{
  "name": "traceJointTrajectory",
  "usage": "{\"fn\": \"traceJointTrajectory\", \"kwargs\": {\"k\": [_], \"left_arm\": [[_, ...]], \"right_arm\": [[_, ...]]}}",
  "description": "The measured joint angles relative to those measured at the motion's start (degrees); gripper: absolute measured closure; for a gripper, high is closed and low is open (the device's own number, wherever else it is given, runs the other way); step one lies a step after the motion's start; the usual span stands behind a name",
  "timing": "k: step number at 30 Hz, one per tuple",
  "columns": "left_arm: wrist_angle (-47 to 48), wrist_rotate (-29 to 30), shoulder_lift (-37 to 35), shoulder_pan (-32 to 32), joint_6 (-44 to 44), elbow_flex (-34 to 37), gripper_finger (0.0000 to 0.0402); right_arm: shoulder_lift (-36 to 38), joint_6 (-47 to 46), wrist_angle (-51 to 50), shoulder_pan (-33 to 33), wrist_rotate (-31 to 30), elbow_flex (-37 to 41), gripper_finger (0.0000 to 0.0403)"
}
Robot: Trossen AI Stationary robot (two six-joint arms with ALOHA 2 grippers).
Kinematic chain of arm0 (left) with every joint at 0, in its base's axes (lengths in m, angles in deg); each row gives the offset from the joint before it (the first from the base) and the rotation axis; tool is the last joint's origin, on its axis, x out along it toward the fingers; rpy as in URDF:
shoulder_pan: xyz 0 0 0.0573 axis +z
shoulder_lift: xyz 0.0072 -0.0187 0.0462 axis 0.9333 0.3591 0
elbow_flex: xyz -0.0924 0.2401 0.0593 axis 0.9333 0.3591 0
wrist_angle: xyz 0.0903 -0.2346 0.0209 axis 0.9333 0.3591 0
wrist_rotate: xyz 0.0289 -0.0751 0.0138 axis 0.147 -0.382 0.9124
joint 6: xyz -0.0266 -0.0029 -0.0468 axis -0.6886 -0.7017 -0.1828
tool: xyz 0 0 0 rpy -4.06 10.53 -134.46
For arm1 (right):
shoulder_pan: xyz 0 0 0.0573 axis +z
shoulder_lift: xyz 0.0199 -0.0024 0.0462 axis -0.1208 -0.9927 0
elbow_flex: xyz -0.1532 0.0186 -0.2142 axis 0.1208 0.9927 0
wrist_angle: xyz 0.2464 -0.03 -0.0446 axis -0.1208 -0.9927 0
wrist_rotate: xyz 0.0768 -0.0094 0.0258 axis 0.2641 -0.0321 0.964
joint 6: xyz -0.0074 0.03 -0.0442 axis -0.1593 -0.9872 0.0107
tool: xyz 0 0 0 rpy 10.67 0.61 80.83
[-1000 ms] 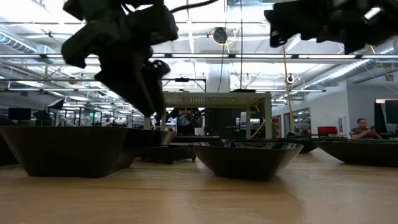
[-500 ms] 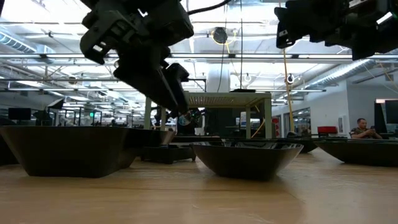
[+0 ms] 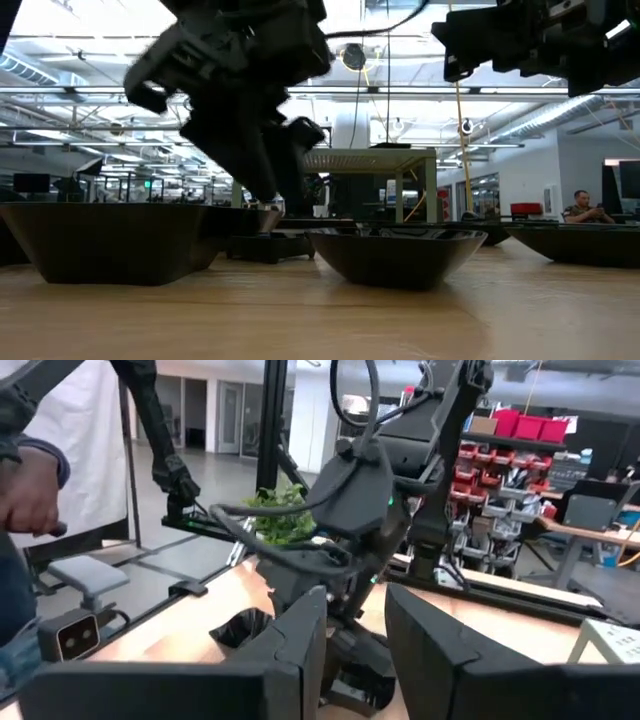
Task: Pick & Place Mini shaped plates
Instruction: Stack the black square plate on top of the other black square plates on the shelf
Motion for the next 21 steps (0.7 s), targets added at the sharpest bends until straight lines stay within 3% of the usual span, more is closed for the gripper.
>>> {"fn": "traceJointTrajectory", "kwargs": {"k": [21], "left_arm": [[-1.2, 1.0, 2.9, 2.9, 3.9, 0.0, 0.0211]], "right_arm": [[0.0, 1.0, -0.7, 0.0, 0.0, 0.0, 0.0309]]}}
